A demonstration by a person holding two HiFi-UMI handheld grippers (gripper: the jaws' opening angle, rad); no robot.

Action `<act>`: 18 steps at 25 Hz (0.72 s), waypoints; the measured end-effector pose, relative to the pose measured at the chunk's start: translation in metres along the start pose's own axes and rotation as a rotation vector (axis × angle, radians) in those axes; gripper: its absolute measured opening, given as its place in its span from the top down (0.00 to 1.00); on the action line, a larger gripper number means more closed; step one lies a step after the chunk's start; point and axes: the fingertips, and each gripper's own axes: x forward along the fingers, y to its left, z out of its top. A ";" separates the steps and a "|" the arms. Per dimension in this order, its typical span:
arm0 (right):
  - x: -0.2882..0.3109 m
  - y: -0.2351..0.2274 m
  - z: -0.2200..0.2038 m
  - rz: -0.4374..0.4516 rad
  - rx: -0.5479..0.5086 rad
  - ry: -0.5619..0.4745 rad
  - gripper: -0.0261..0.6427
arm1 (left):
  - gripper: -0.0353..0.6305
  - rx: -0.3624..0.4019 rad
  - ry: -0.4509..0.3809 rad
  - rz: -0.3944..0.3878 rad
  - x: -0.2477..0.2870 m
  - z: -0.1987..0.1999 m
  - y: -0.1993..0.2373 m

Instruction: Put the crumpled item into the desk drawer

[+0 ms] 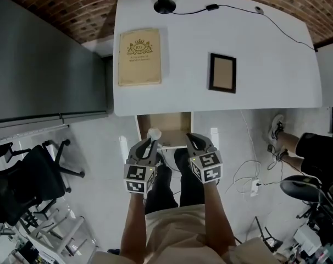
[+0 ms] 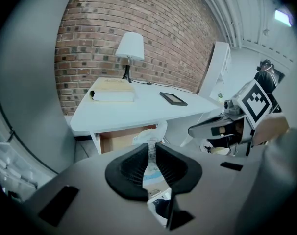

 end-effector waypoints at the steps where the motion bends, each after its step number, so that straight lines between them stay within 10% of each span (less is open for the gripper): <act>1: 0.000 -0.002 0.000 -0.014 0.009 -0.010 0.92 | 0.85 0.009 0.002 -0.015 0.001 -0.004 0.001; 18: 0.003 0.021 -0.084 -0.138 0.114 -0.070 0.92 | 0.85 0.237 0.074 -0.202 0.044 -0.083 0.002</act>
